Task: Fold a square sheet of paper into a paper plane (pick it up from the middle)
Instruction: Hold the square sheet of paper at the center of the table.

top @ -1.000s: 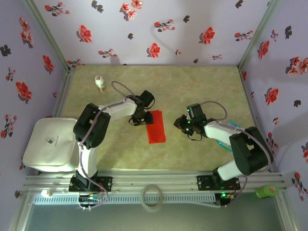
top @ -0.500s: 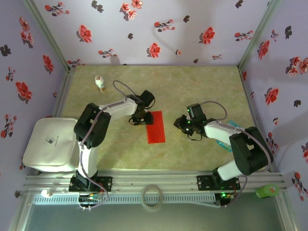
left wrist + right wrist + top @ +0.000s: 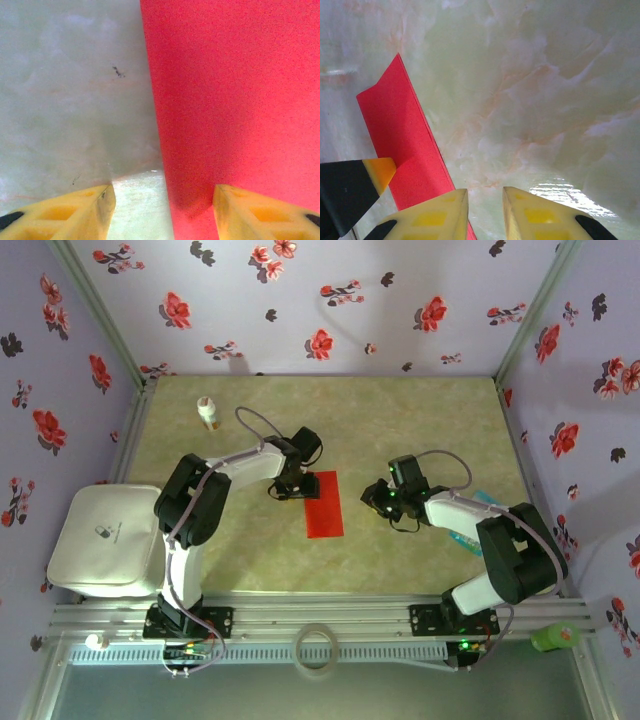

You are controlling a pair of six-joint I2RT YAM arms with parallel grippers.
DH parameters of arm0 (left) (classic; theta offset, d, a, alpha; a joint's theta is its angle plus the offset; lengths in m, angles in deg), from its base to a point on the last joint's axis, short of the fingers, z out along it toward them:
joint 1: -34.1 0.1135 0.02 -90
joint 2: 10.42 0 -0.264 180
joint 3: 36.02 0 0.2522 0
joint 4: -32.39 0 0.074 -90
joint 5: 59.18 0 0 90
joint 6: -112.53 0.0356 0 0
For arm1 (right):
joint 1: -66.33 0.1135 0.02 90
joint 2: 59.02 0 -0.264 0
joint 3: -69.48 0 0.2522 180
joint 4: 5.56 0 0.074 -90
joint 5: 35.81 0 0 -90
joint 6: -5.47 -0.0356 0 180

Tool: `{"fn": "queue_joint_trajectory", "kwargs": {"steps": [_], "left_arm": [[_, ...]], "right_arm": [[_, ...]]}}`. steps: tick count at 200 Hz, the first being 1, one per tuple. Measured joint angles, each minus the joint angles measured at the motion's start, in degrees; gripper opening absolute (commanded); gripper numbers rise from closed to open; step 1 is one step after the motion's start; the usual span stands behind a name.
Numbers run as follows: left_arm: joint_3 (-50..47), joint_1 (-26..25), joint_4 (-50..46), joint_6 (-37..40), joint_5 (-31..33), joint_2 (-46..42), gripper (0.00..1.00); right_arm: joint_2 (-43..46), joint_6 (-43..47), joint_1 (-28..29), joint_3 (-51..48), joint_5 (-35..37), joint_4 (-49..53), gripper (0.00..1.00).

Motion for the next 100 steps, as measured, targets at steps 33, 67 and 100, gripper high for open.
{"fn": "queue_joint_trajectory", "kwargs": {"steps": [33, 67, 100], "left_arm": [[0.0, 0.0, 0.0, -0.02, -0.04, 0.04, 0.57], [0.11, 0.0, -0.07, -0.07, -0.04, 0.2, 0.57], [0.2, 0.0, -0.09, -0.07, -0.07, 0.22, 0.57]], "right_arm": [[0.0, 0.0, 0.2, 0.0, -0.09, 0.0, 0.25], [-0.2, 0.0, 0.37, 0.0, -0.37, -0.02, 0.25], [-0.42, -0.02, 0.52, 0.02, -0.39, 0.0, 0.25]]}}
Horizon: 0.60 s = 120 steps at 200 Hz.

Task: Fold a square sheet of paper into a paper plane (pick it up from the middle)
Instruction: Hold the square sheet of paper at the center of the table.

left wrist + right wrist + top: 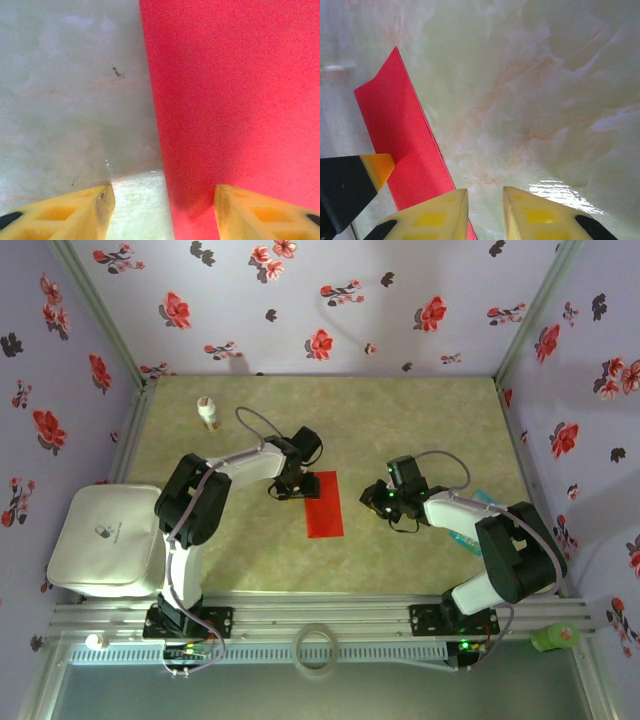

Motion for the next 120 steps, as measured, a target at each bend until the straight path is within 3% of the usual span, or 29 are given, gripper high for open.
{"fn": "queue_joint_trajectory", "kwargs": {"steps": [120], "left_arm": [[0.24, 0.0, -0.2, 0.94, -0.22, 0.26, 0.59]], "right_arm": [[-1.01, 0.0, 1.38, 0.81, -0.2, 0.02, 0.25]]}}
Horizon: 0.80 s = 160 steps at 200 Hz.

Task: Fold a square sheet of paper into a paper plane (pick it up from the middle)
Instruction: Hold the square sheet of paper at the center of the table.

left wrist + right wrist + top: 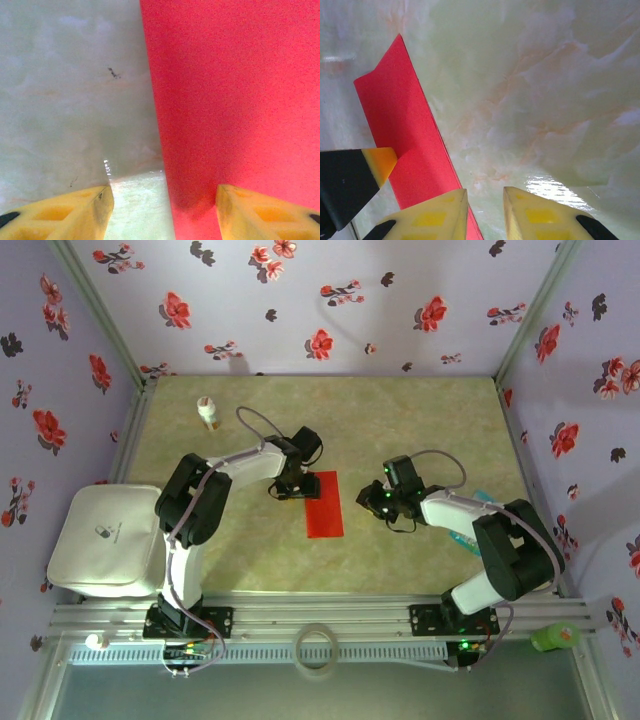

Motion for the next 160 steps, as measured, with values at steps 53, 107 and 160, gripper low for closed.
{"fn": "queue_joint_trajectory", "kwargs": {"steps": [53, 107, 160], "left_arm": [[0.22, 0.0, -0.28, 0.17, 0.02, 0.15, 0.59], [0.26, 0.0, -0.37, -0.28, 0.26, 0.15, 0.57], [0.26, 0.02, -0.33, -1.62, 0.35, 0.15, 0.58]], "right_arm": [[-0.07, 0.0, 0.42, 0.52, 0.0, 0.02, 0.25], [-0.07, 0.0, 0.72, 0.87, 0.0, 0.04, 0.25], [-0.09, 0.0, 0.72, 0.9, 0.0, 0.02, 0.25]]}}
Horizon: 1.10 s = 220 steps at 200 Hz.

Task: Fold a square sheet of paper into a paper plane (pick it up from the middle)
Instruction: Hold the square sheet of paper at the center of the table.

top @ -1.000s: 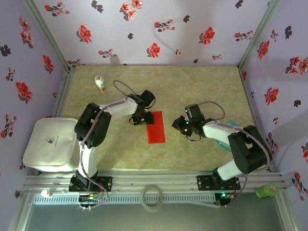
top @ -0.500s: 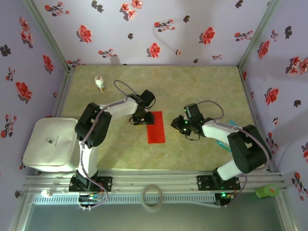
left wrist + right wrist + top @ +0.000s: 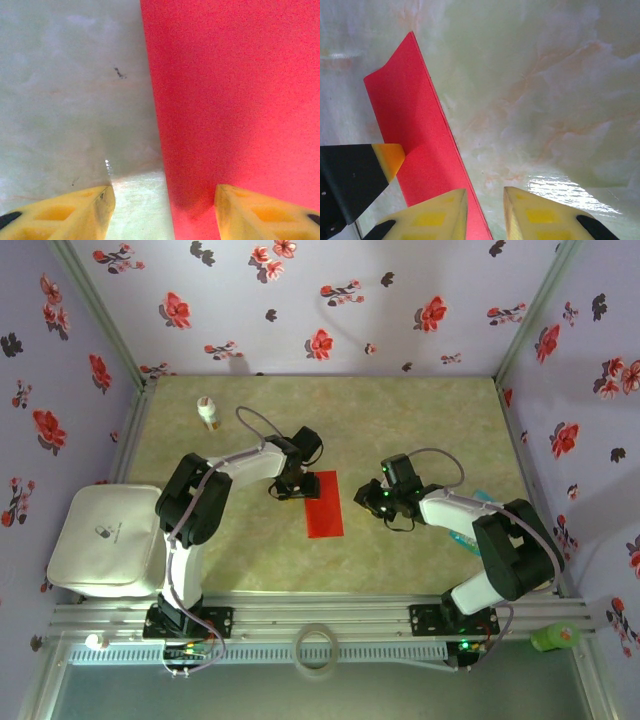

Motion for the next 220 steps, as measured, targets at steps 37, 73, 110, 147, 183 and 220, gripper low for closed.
{"fn": "queue_joint_trajectory", "kwargs": {"steps": [37, 73, 110, 147, 183, 220], "left_arm": [[0.04, 0.0, 0.02, -0.22, -0.02, 0.09, 0.58], [0.04, 0.0, 0.02, -0.2, -0.02, 0.11, 0.59], [0.04, 0.0, 0.02, -0.2, -0.04, 0.11, 0.59], [0.04, 0.0, 0.15, -0.13, -0.13, 0.11, 0.6], [0.04, 0.0, 0.17, 0.02, -0.15, 0.17, 0.6], [0.04, 0.0, 0.15, 0.02, -0.07, 0.2, 0.59]], "right_arm": [[-0.2, -0.02, 0.0, 0.0, 0.0, 0.0, 0.26], [-0.22, -0.02, 0.28, 0.04, 0.0, 0.0, 0.26], [-0.85, 0.0, 0.61, 0.37, -0.11, 0.0, 0.23], [-2.14, 0.02, 1.51, 1.9, -0.24, 0.0, 0.23], [-2.47, 0.0, 1.88, 2.1, -0.24, 0.0, 0.23], [-2.75, 0.0, 1.88, 2.25, -0.24, 0.02, 0.23]]}}
